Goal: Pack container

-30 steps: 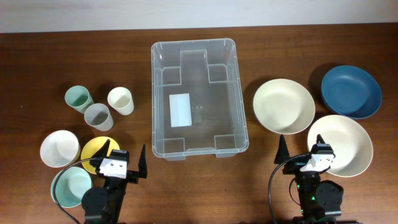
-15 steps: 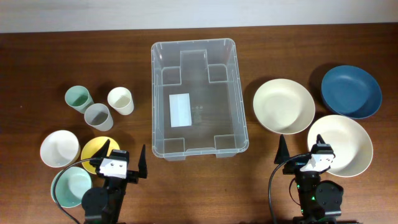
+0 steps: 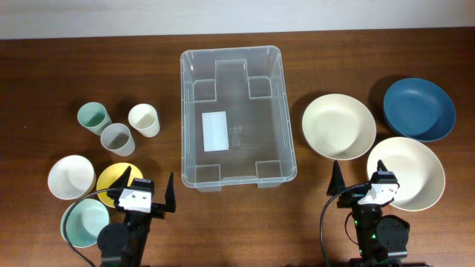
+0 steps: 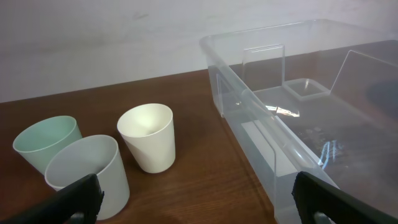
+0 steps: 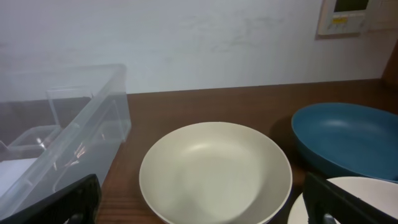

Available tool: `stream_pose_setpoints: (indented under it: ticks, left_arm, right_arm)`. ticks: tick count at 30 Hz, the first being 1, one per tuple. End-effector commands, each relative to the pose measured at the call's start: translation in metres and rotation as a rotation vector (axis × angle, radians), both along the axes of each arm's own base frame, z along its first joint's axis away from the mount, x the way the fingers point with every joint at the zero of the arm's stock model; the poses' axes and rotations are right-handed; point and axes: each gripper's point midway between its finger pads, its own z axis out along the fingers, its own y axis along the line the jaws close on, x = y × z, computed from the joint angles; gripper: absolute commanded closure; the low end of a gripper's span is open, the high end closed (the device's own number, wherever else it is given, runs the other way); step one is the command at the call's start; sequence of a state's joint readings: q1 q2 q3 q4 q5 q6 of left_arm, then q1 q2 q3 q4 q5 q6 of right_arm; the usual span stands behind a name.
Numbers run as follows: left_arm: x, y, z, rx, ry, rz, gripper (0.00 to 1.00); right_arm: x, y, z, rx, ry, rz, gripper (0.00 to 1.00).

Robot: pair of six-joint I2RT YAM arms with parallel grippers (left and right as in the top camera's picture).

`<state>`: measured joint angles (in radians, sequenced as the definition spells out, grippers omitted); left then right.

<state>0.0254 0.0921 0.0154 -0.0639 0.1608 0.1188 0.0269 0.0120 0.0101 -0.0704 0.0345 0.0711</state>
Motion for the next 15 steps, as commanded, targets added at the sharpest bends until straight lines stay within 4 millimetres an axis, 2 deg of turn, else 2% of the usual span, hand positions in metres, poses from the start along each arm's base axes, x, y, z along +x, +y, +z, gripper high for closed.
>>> stream_pose_setpoints:
  ticks: [1, 4, 6, 9, 15]
  left_arm:
    - [0.0, 0.0, 0.0, -0.009, -0.003, -0.002, 0.0]
    - [0.0, 0.0, -0.002, -0.068, 0.011, 0.007, 0.0]
    - [0.0, 0.0, -0.004, -0.097, 0.037, 0.012, 0.0]
    - [-0.001, 0.0, 0.003, -0.097, 0.057, 0.014, 0.0]
    - [0.001, 0.009, 0.053, -0.088, 0.064, 0.066, 0.0]
  right_arm:
    - [0.0, 0.006, -0.006, 0.08, 0.02, 0.027, 0.01]
    - [0.001, 0.006, -0.012, 0.105, 0.049, 0.023, 0.01]
    - [0.003, 0.006, -0.024, 0.11, 0.106, 0.019, 0.01]
    - [0.005, 0.006, -0.023, 0.128, 0.14, 0.015, 0.01]
    - [0.02, 0.007, 0.007, 0.125, 0.225, 0.008, 0.01]
